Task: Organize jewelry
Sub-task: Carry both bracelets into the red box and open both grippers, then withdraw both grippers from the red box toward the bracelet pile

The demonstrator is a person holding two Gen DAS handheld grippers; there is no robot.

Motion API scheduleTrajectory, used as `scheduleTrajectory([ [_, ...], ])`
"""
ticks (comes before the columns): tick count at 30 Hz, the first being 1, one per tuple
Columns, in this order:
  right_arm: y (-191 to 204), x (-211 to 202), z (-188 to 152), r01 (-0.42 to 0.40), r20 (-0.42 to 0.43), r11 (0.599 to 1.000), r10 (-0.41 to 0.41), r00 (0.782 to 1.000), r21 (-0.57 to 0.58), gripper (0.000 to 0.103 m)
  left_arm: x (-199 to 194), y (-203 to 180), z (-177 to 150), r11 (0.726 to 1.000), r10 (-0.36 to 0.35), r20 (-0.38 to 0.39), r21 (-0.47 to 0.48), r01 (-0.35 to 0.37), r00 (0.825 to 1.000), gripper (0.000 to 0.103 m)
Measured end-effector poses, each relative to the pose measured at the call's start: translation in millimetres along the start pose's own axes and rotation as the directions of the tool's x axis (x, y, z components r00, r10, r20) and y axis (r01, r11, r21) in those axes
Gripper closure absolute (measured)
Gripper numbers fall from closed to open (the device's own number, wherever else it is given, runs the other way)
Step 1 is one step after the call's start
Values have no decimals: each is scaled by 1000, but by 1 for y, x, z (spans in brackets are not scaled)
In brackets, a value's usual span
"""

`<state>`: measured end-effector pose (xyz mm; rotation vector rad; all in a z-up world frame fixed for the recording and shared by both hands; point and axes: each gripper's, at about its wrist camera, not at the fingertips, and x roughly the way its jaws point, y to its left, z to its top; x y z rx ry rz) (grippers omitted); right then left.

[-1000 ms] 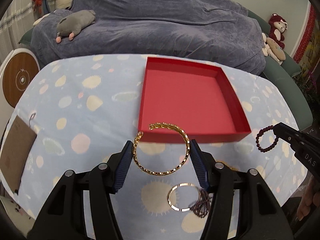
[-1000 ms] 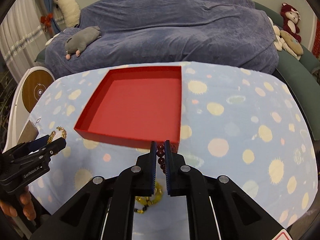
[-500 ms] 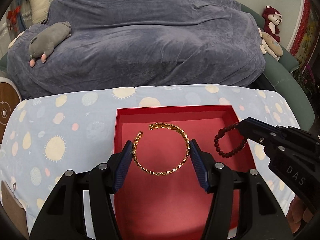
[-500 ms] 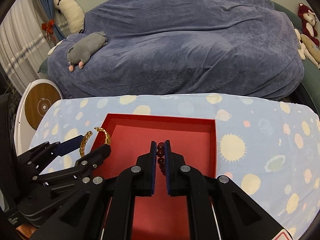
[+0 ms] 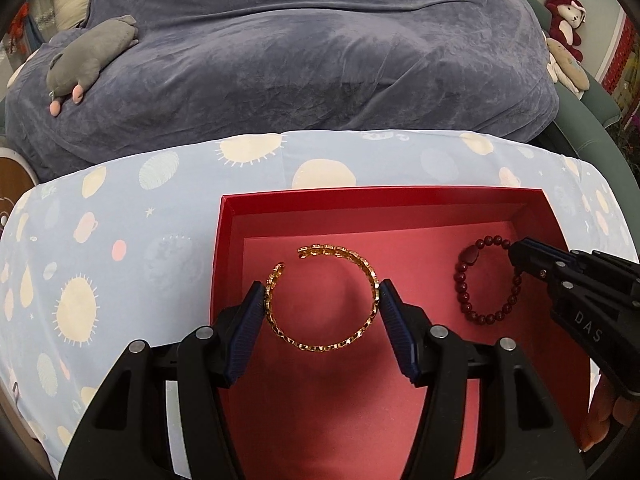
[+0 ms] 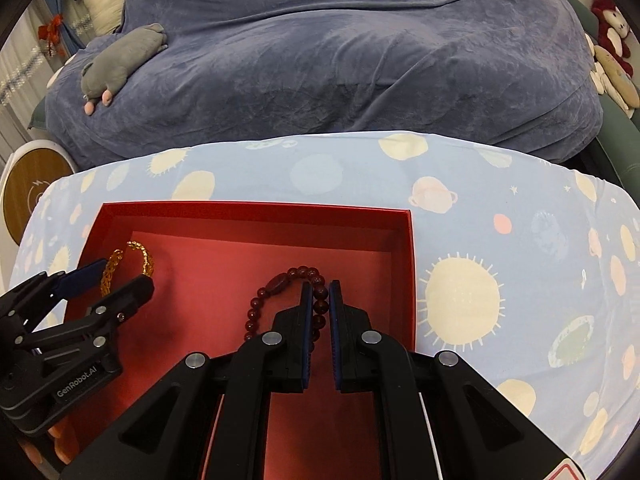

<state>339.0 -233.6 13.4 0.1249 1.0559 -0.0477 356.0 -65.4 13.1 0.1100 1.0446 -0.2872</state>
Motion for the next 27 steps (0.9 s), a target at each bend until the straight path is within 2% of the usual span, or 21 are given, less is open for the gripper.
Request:
scheduleTrajectory([
  [4, -3, -16, -1, 4, 47, 1000, -4, 999, 4, 70, -7, 0, 0, 1000, -15, 30, -4, 16, 999, 38],
  [6, -1, -30, -2, 15, 74, 1000, -15, 997, -6, 68, -19, -3, -1, 1000, 3, 71, -3, -3, 997, 28],
  [12, 6, -89, -30, -1, 144, 999, 7, 990, -39, 64, -75, -8, -17, 1000, -4, 155, 16, 2, 988, 27],
  [16, 8, -126, -66, -3, 164, 999, 9, 986, -41, 61, -114, -6, -48, 1000, -5, 176, -14, 8, 984, 27],
  [19, 11, -144, -98, 15, 154, 999, -8, 988, -44, 60, -135, -9, -77, 1000, 23, 178, -17, -20, 984, 27],
  [27, 6, -168, -195, 31, 82, 999, -29, 996, -20, 60, -167, -12, -173, 998, 9, 108, -59, -3, 994, 27],
])
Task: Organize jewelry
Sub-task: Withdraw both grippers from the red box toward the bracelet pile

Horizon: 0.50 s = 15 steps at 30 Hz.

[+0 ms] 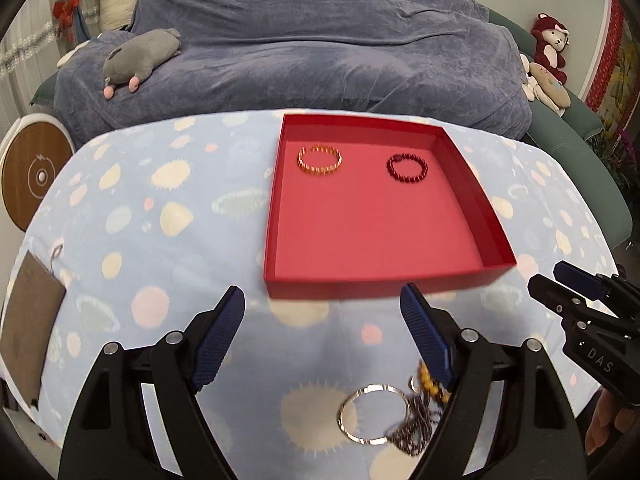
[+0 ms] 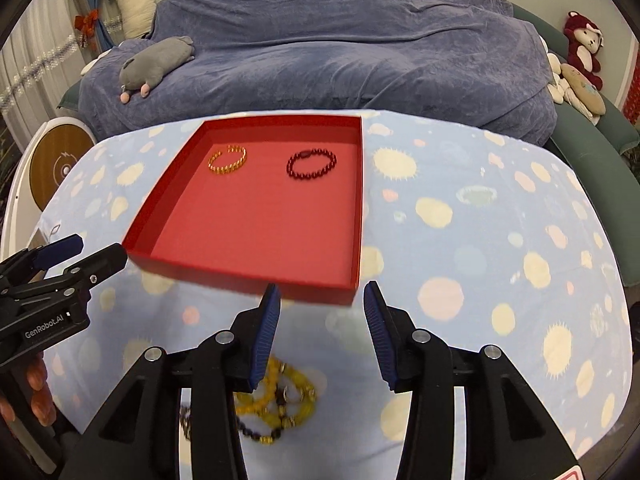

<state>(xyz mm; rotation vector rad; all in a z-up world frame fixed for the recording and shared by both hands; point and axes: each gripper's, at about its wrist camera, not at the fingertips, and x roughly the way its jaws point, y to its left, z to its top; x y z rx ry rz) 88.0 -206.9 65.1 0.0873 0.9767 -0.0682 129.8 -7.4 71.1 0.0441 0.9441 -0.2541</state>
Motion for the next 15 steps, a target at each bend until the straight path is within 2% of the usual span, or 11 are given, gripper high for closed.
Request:
scheduleTrajectory([
  [5, -5, -9, -50, -3, -51, 999, 4, 999, 37, 60, -10, -8, -51, 999, 41, -31, 37, -39, 999, 27],
  [8, -4, -12, -71, 3, -69, 999, 0, 998, 43, 60, -8, -7, -71, 998, 52, -60, 27, -51, 997, 27],
  [15, -1, -9, -99, -3, -101, 998, 10, 995, 66, 60, 2, -3, -92, 997, 75, -84, 5, -75, 994, 28],
])
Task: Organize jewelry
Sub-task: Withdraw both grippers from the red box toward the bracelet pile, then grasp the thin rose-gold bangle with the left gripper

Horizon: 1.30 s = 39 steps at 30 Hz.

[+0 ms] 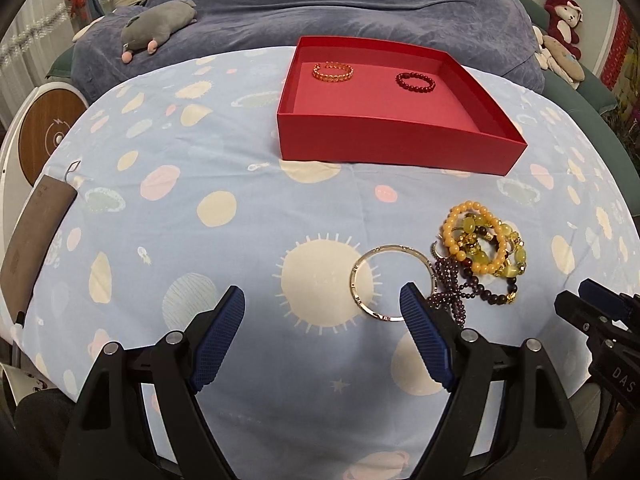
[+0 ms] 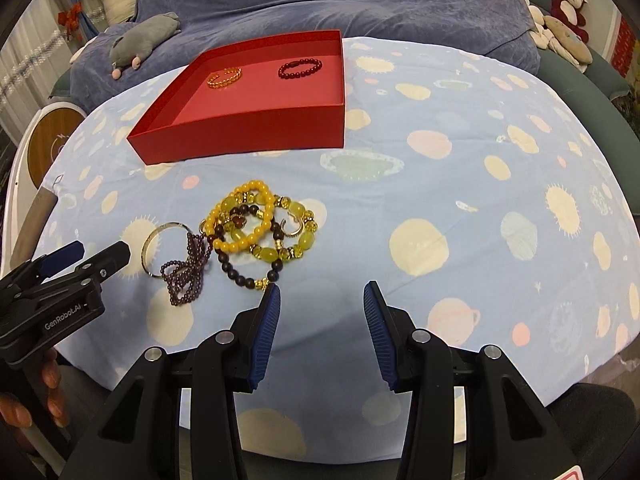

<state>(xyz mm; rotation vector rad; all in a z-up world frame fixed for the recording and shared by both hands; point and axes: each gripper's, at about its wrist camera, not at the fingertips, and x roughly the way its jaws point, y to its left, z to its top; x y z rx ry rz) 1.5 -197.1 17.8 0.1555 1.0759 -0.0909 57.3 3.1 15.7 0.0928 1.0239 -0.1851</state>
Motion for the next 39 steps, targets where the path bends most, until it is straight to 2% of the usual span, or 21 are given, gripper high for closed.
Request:
scheduleTrajectory([
  [6, 3, 1, 0, 1, 3, 1000, 0, 1000, -10, 60, 13, 2, 1, 999, -20, -25, -39, 19, 999, 28],
  [8, 2, 2, 1, -3, -1, 1000, 3, 1000, -4, 60, 17, -2, 2, 1000, -4, -24, -25, 4, 1000, 29],
  [10, 2, 4, 2, -7, -3, 1000, 7, 1000, -4, 60, 24, -4, 1, 1000, 17, -40, -8, -17, 999, 33],
  [11, 3, 4, 3, -6, -3, 1000, 6, 1000, -7, 60, 29, -4, 0, 1000, 18, -53, 0, -18, 998, 41],
  [15, 4, 6, 3, -10, -10, 1000, 10, 1000, -11, 60, 31, 0, -2, 999, 47, -46, 11, -47, 998, 42],
  [22, 4, 9, 5, -9, -9, 1000, 9, 1000, -9, 60, 25, 31, -7, 994, 97, -51, -54, -100, 994, 43],
  [26, 1, 12, 12, -11, -6, 1000, 11, 1000, 11, 60, 23, 41, -7, 992, 85, -63, -87, -90, 994, 45],
  [29, 1, 12, 17, -12, 0, 1000, 12, 1000, 19, 60, 15, 39, -4, 994, 39, -44, -102, -43, 998, 42],
  [31, 2, 11, 19, -12, 3, 1000, 12, 1000, 16, 60, 8, 33, -2, 994, 14, -25, -105, -16, 1000, 33],
  [33, 1, 12, 20, -15, 2, 1000, 15, 1000, 17, 60, 6, 24, -1, 996, -5, -19, -91, 3, 1000, 30],
  [39, 5, 15, 21, -19, -5, 1000, 19, 1000, 8, 60, 26, 0, -2, 999, -17, -70, -37, 14, 997, 29],
])
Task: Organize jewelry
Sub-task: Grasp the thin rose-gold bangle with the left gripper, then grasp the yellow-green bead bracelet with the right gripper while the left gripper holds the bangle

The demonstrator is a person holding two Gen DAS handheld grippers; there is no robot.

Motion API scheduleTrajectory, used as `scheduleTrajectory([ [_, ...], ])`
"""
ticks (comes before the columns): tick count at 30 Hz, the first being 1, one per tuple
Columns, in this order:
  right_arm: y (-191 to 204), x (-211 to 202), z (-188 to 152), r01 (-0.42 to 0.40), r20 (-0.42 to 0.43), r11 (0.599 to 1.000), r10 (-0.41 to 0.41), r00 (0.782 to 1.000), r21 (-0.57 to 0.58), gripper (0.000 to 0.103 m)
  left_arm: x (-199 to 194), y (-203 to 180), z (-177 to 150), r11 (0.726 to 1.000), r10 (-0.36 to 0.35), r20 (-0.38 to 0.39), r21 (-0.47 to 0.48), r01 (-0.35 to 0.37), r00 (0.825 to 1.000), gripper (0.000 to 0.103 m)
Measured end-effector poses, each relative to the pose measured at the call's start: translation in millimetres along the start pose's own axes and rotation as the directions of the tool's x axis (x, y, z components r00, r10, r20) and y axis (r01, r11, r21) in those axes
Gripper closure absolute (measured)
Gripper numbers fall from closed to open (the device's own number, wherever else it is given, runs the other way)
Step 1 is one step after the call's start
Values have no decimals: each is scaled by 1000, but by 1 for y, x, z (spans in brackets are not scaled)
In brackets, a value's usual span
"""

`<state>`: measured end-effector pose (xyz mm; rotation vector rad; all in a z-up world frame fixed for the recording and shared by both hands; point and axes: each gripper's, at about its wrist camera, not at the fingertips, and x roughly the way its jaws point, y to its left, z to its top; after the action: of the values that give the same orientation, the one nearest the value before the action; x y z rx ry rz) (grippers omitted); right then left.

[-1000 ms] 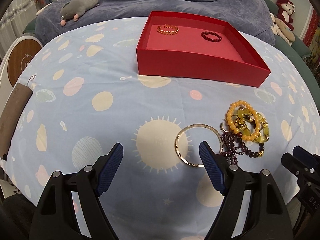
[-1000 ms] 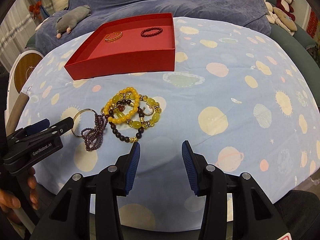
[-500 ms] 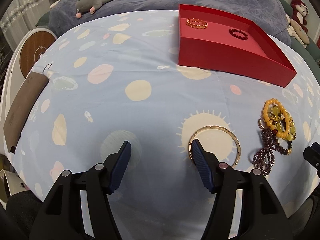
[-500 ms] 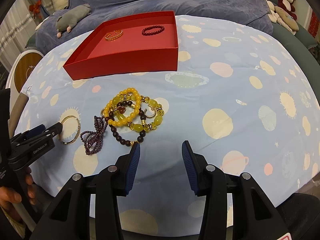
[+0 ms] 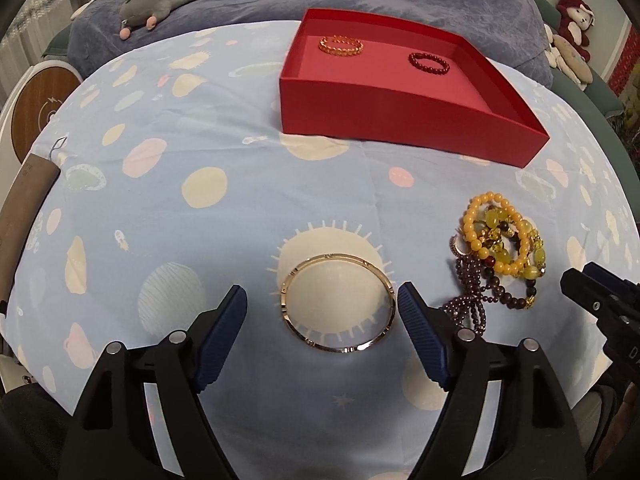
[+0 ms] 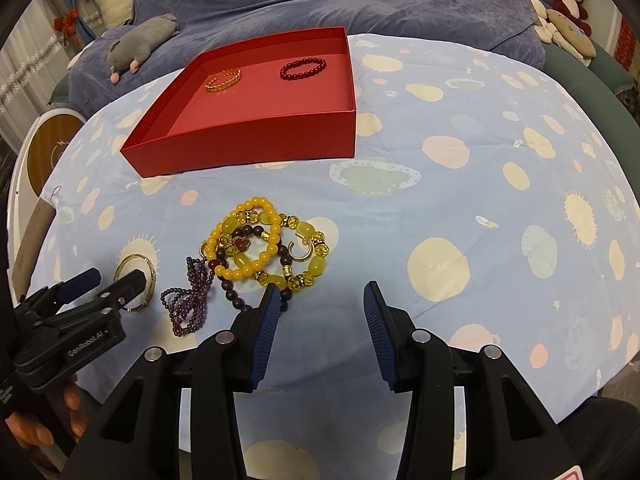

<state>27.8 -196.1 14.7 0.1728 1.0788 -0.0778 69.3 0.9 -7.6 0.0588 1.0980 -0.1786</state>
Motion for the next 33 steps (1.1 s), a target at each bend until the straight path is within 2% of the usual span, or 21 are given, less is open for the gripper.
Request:
scheduleTrajectory([
  [5, 1, 2, 1, -4, -4, 1000, 4, 1000, -3, 60, 4, -2, -4, 999, 23, 15, 22, -23, 1000, 30],
  [7, 0, 4, 2, -5, -4, 1000, 5, 1000, 1, 60, 2, -1, -5, 999, 33, 29, 28, -34, 999, 42],
  [8, 0, 5, 3, -4, -5, 1000, 4, 1000, 3, 60, 2, 0, -5, 999, 31, 33, 30, -32, 999, 43],
  [19, -8, 17, 13, 8, -7, 1000, -8, 1000, 21, 60, -1, 10, -2, 1000, 19, 23, -12, -19, 1000, 44],
  [23, -7, 23, 19, 14, -6, 1000, -14, 1000, 19, 65, 0, 10, -1, 1000, 17, 19, -14, -16, 1000, 44],
  [25, -7, 28, 21, 9, -17, 1000, -9, 1000, 16, 77, 1, 9, -2, 1000, 18, 20, -11, -18, 1000, 44],
  [27, -6, 33, 21, 2, -31, 1000, -1, 1000, 15, 84, 1, 8, -2, 1000, 21, 21, -7, -20, 1000, 44],
  [33, -2, 40, 17, 4, -38, 1000, -4, 999, 5, 85, 2, 7, -1, 1000, 23, 23, -3, -23, 999, 44],
])
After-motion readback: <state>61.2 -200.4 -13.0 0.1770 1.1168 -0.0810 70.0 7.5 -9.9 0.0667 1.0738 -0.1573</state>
